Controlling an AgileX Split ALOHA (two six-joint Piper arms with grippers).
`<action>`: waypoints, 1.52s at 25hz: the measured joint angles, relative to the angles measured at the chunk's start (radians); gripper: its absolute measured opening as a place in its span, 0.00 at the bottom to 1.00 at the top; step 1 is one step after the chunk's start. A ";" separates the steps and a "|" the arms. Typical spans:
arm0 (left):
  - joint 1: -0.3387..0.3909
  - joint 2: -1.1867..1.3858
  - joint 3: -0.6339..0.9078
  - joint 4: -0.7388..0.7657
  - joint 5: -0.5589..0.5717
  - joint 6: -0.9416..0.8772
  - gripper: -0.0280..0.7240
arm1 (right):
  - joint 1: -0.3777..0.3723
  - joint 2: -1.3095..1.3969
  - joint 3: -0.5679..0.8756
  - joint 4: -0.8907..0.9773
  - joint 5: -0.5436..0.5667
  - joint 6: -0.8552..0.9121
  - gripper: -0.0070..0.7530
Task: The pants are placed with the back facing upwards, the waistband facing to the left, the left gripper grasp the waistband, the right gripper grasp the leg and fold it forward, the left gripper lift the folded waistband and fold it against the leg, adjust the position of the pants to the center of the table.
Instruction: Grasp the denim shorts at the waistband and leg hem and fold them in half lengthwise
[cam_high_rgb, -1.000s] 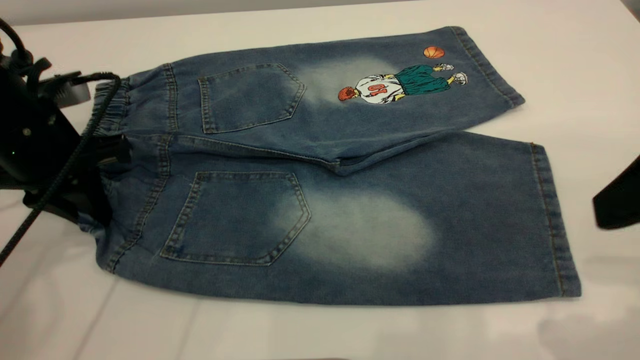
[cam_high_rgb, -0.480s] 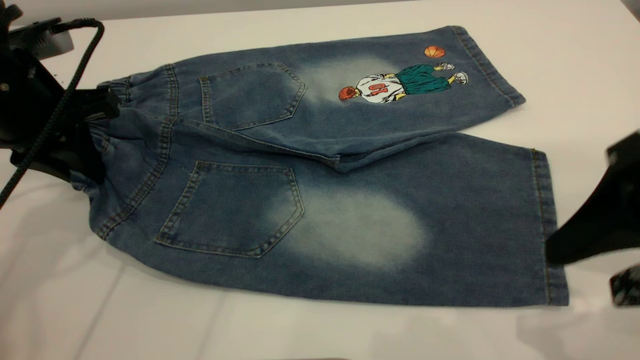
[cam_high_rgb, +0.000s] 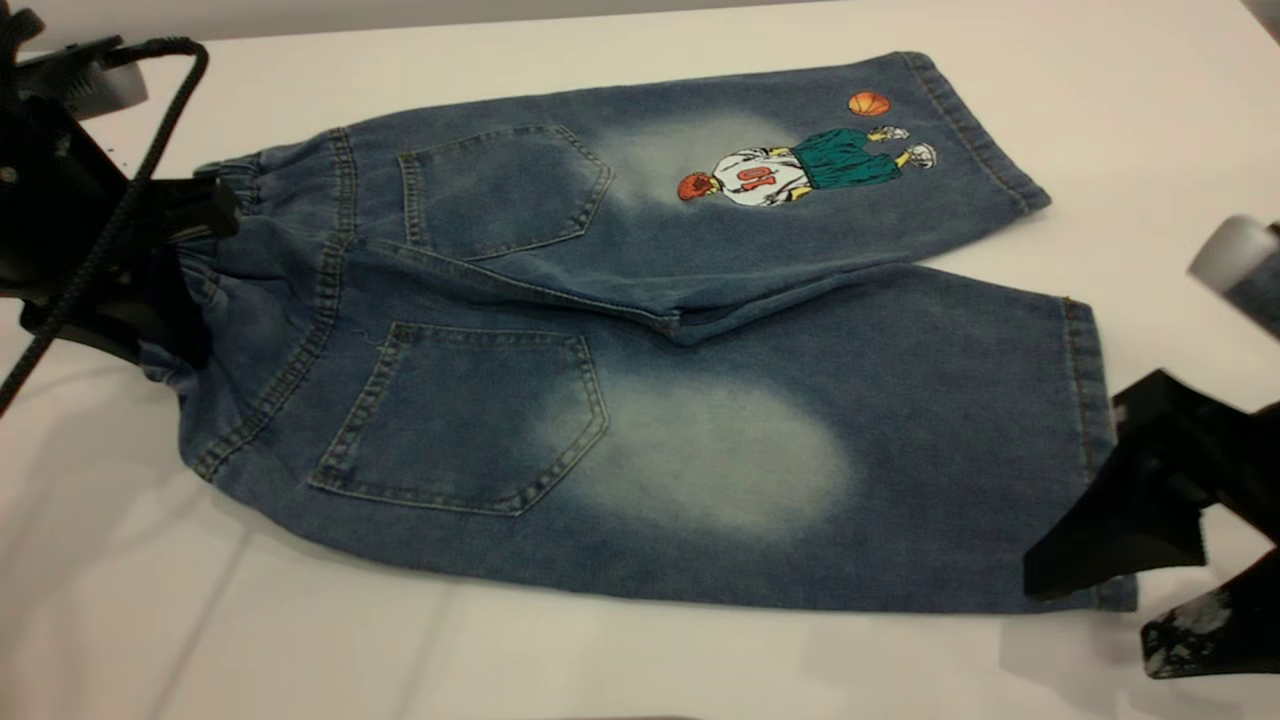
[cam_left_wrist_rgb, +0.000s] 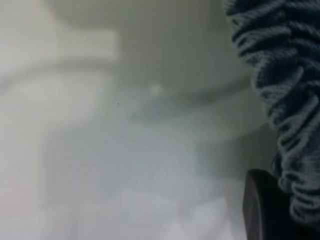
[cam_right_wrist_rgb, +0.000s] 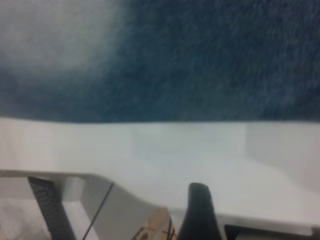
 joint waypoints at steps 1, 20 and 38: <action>0.000 0.000 0.000 0.000 0.000 0.000 0.16 | 0.000 0.021 -0.011 0.004 0.000 -0.005 0.62; 0.000 0.000 0.000 0.000 0.000 0.028 0.16 | 0.000 0.172 -0.188 0.007 0.044 -0.027 0.60; 0.000 0.000 0.000 0.000 0.002 0.028 0.16 | 0.000 0.173 -0.200 0.008 -0.059 -0.042 0.03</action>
